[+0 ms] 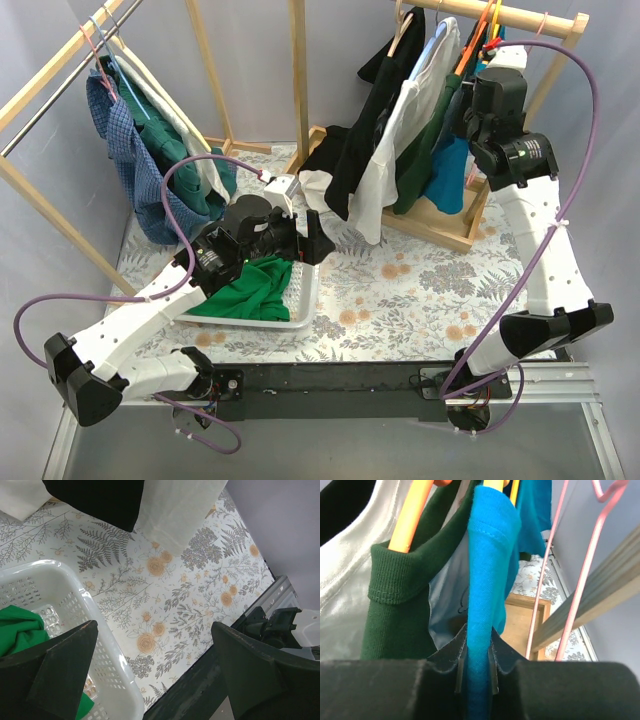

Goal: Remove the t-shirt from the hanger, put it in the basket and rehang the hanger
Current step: Pick up the hanger from the clothesline, then remove the T-shirt from the hanger.

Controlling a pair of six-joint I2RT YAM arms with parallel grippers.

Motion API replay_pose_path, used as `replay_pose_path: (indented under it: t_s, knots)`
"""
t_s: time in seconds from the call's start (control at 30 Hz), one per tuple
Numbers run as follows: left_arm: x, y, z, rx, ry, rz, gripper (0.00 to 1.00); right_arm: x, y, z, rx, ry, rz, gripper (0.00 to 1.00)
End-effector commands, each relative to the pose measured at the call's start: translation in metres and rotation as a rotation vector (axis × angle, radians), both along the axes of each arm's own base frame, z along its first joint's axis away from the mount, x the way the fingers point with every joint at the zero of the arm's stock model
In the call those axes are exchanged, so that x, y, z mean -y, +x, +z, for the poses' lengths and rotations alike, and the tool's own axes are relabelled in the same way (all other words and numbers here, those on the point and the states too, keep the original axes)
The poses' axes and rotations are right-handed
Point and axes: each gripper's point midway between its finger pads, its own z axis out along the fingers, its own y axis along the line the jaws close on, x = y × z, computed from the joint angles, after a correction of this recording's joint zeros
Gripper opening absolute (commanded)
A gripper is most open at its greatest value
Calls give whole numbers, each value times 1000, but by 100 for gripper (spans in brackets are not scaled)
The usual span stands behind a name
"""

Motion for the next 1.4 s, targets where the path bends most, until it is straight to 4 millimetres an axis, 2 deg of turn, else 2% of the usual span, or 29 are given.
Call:
replay_pose_path:
  t_s: [0.0,0.13,0.3,0.37,0.5,0.53,0.57,0.6,0.63,0.67,0.73,0.77,0.83,0.9,0.97,1.0,1.07,1.1,1.13,1.17,1.2,1.23,1.33,1.37]
  knots:
    - [-2,-3,6,17,-14,-6,98,14,-10,47,133,43,-77,1]
    - [-2,-2,8,23,-14,-3,98,16,-21,78,225,58,-74,1]
    - [-1,0,10,29,-13,-4,98,23,-46,120,326,80,-69,1]
    - [0,-1,10,27,-15,-9,98,25,-55,127,346,80,-63,1]
    - [1,0,11,31,-13,-13,98,22,-68,128,346,79,-17,1]
    - [1,0,12,33,-15,-13,98,20,-67,116,314,66,-7,1]
    - [1,0,12,34,-15,-11,98,22,-77,118,323,72,0,1]
    - [1,0,13,36,-15,-12,98,19,-79,111,311,68,25,1]
    - [1,0,12,36,-13,-12,98,15,-77,92,267,55,43,1]
    - [1,0,13,36,-13,-12,98,16,-88,93,284,61,61,1]
    - [2,1,11,33,-12,-14,98,4,-96,81,274,60,143,1]
    - [3,2,11,33,-10,-16,98,2,-102,64,245,54,170,1]
    - [5,2,11,32,-13,-21,98,-9,-108,46,209,58,243,1]
    - [7,3,9,30,-11,-26,98,-19,-116,17,147,56,308,1]
    - [8,3,8,28,-13,-27,98,-21,-126,6,136,65,334,1]
    - [8,4,8,27,-13,-27,98,-26,-125,-18,86,67,360,1]
    - [9,4,7,25,-14,-31,98,-29,-133,-32,66,79,382,1]
    - [10,4,6,24,-13,-32,98,-32,-135,-49,31,83,400,1]
    - [10,4,6,23,-14,-32,98,-32,-137,-57,14,85,404,1]
    - [11,4,7,24,-14,-34,98,-32,-143,-59,21,93,409,1]
    - [11,4,6,23,-13,-34,98,-33,-147,-72,-5,97,422,1]
    - [11,4,6,24,-12,-34,98,-33,-151,-77,-13,103,426,1]
    - [12,4,7,31,-9,-44,98,-35,-172,-76,-10,133,464,1]
    - [11,5,7,40,0,-48,98,-32,-185,-87,-79,135,460,1]
